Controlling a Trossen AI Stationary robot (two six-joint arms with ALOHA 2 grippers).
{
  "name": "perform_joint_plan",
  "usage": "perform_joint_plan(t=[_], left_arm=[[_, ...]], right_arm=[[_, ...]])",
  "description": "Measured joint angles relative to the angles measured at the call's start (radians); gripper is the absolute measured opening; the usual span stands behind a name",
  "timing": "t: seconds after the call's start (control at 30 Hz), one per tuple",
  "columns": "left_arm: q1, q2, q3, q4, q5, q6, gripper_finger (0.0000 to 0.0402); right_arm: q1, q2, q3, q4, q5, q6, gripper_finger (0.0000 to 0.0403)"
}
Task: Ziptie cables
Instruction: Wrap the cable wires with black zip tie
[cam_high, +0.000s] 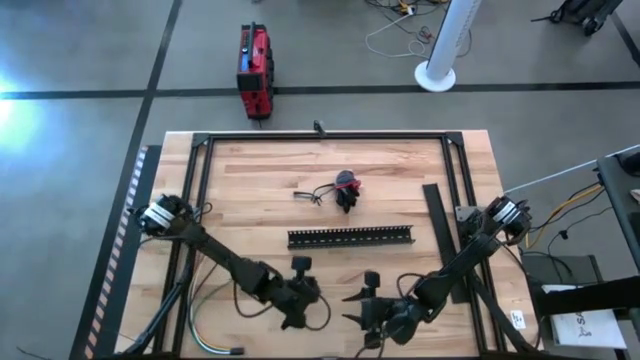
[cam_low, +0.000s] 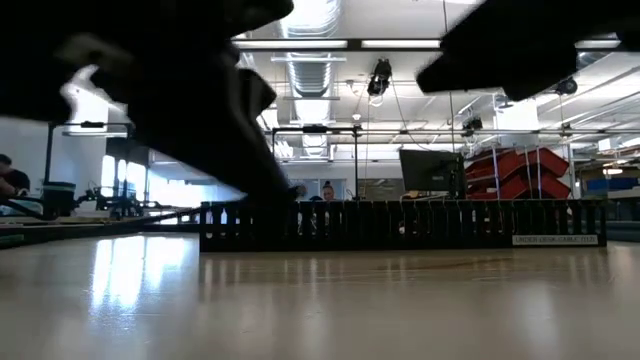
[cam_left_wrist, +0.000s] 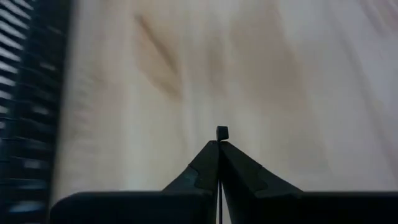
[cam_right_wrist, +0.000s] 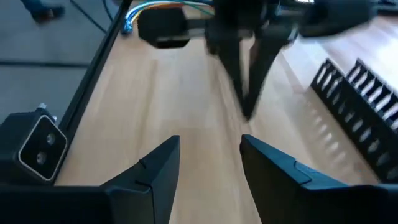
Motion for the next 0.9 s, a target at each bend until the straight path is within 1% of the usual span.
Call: perform_joint_plan(t=[0.07,0.13,0.3,0.47,0.6,0.7,0.8,0.9], left_arm=[[0.011,-0.013,0.000,0.011,-0.032,0.000,0.0001],[0.018,-0.022,0.000,0.035,-0.063,0.000,0.0001],[0.021,-0.041,0.000,0.130,-0.194,-0.003,0.0000],[0.019,-0.044,-0.024,0.352,-0.313,-0.008,0.0000],[0.019,-0.040,-0.086,0.564,-0.349,-0.007,0.0000],[0.020,-0.038,-0.135,0.693,-0.350,-0.001,0.0000],[0.018,-0.038,-0.177,0.831,-0.345,0.027,0.0000],[0.017,-0.039,-0.206,0.943,-0.321,0.051,0.0000]], right_arm=[[0.000,0.000,-0.048,0.079,0.025,0.002,0.0151],[0.000,0.000,-0.079,0.126,0.071,0.001,0.0147],[-0.016,0.000,-0.115,0.139,0.160,0.011,0.0138],[-0.050,0.000,-0.116,0.142,0.167,0.035,0.0131],[-0.069,0.000,-0.116,0.159,0.205,0.060,0.0126],[-0.076,0.000,-0.116,0.200,0.212,0.042,0.0122],[-0.085,0.000,-0.117,0.267,0.211,-0.023,0.0118],[-0.099,0.000,-0.117,0.373,0.196,-0.115,0.0115]])
